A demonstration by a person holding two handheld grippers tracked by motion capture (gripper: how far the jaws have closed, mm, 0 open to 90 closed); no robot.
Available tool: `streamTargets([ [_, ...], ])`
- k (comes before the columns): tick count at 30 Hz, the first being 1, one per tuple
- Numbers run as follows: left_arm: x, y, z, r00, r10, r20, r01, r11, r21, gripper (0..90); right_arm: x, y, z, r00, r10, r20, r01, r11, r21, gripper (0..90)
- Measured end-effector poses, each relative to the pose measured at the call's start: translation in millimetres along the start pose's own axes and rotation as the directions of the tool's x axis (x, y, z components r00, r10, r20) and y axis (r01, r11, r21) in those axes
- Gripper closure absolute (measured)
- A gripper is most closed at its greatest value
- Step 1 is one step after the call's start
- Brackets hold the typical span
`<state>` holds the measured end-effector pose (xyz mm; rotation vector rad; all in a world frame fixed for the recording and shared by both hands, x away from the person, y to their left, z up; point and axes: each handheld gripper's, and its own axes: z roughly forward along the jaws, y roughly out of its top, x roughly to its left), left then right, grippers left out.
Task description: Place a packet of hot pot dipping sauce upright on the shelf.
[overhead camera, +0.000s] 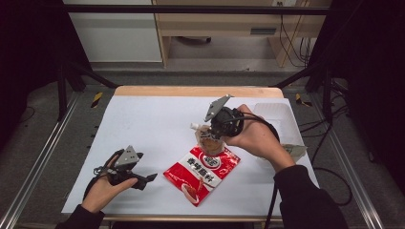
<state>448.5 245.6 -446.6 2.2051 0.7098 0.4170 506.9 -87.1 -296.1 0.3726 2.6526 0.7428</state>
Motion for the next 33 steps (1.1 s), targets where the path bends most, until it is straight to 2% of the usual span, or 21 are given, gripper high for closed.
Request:
streamTargets([
  [3, -1.2, -4.6, -1.7, 0.9994, 0.006, -0.034, -0.006, 1.0, 0.004, 6.5, -1.0, -0.4, -2.8, 1.0, -0.003, -0.001, 0.003, 1.0, 0.0, 89.5],
  [9, 0.0, -17.7, -10.3, 0.9971, -0.026, -0.072, 0.027, 0.9996, 0.009, 6.3, -5.6, -3.4, -8.4, 0.9998, -0.017, -0.004, 0.017, 1.0, -0.019, 89.4],
  [15, -0.8, -32.6, -25.9, 0.9901, -0.058, -0.127, 0.059, 0.9982, 0.004, 6.2, -17.7, -6.1, -15.2, 0.999, -0.044, -0.007, 0.044, 0.998, -0.035, 89.3],
  [18, 1.2, -33.6, -25.8, 0.9887, -0.079, -0.128, 0.079, 0.9969, -0.003, 6.2, -22.4, -6.3, -17.0, 0.9982, -0.059, -0.005, 0.059, 0.998, -0.031, 89.3],
  [20, 1.7, -33.8, -23.7, 0.9886, -0.079, -0.128, 0.08, 0.9967, 0.005, 6.3, -25.0, -7.5, -18.7, 0.998, -0.062, -0.005, 0.062, 0.998, -0.03, 89.3],
  [26, 0.6, -34.9, -19.5, 0.9902, -0.063, -0.125, 0.068, 0.9972, 0.033, 6.3, -33.9, -16.6, -26.3, 0.9993, -0.029, 0.024, 0.03, 0.999, -0.039, 89.3],
  [33, -0.7, -33.3, -16.7, 0.9912, -0.064, -0.116, 0.068, 0.9974, 0.026, 6.3, -48.4, -33.2, -42.4, 0.9972, 0.019, 0.072, -0.014, 0.998, -0.062, 89.4],
])
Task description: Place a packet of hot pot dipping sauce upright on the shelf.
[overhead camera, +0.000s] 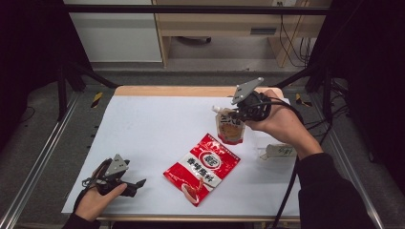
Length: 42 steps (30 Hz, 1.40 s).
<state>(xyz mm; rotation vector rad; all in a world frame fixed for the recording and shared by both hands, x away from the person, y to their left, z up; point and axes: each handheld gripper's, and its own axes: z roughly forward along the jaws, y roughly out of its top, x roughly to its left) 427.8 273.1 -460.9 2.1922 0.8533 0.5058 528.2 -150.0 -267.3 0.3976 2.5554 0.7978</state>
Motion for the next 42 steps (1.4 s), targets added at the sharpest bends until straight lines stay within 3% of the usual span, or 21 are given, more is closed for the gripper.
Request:
streamTargets([
  [14, 2.2, -0.9, 0.4, 1.0, 0.0, 0.003, 0.0, 1.0, 0.004, 6.3, -25.4, -33.3, -8.4, 0.9987, 0.043, 0.028, -0.044, 0.999, 0.011, 89.4],
  [31, 1.9, -1.7, 2.7, 0.9999, 0.01, 0.008, -0.01, 0.9996, 0.028, 6.3, -36.3, -75.7, -28.9, 0.9937, 0.087, 0.071, -0.088, 0.996, 0.016, 89.2],
  [42, 2.6, -2.1, 2.5, 1.0, 0.006, 0.008, -0.006, 0.9996, 0.029, 6.3, -39.7, -96.7, -34.3, 0.9909, 0.116, 0.068, -0.118, 0.993, 0.025, 89.0],
])
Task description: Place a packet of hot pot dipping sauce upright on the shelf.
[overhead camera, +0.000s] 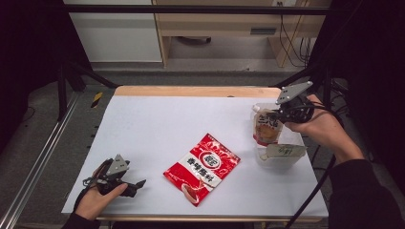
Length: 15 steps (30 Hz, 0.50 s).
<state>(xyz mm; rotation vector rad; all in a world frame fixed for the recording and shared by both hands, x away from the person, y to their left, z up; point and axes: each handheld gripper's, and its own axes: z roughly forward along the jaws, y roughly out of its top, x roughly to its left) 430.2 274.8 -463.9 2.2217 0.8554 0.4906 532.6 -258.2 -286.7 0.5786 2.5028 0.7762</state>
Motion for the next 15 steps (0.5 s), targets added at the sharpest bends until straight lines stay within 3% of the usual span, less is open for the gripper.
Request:
streamTargets([
  [8, -0.3, 0.0, 0.6, 1.0, 0.002, 0.004, -0.003, 1.0, 0.003, 6.3, -1.4, -9.6, -4.4, 0.9997, 0.024, 0.007, -0.024, 1.0, -0.001, 89.0],
  [15, -0.4, 0.1, 0.5, 1.0, 0.003, 0.004, -0.003, 1.0, 0.004, 6.3, -2.1, -10.6, -5.2, 0.9998, 0.017, 0.002, -0.017, 1.0, -0.005, 88.9],
])
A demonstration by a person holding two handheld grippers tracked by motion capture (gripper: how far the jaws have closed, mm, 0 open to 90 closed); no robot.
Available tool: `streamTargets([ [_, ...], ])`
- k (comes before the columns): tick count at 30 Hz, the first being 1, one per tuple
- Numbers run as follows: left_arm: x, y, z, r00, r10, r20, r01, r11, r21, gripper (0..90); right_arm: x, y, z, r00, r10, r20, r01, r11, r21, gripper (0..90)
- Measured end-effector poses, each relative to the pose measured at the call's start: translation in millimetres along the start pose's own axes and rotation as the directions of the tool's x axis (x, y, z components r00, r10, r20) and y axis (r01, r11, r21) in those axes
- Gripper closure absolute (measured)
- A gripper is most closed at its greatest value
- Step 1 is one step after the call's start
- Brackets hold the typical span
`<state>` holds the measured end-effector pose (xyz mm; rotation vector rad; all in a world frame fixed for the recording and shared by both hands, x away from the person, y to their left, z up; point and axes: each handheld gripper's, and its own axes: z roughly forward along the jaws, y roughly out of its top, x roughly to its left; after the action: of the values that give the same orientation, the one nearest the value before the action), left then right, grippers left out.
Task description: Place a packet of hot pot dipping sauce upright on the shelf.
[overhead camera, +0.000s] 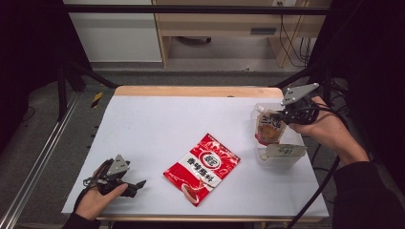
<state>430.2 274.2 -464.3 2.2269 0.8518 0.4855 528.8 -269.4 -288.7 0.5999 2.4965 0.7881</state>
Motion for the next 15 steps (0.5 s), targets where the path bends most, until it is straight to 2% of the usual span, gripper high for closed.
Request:
streamTargets([
  [15, -1.3, 0.2, 0.6, 1.0, 0.005, 0.006, -0.005, 1.0, 0.007, 6.3, 3.4, -6.1, -2.4, 0.9991, -0.02, -0.038, 0.021, 1.0, 0.014, 89.0],
])
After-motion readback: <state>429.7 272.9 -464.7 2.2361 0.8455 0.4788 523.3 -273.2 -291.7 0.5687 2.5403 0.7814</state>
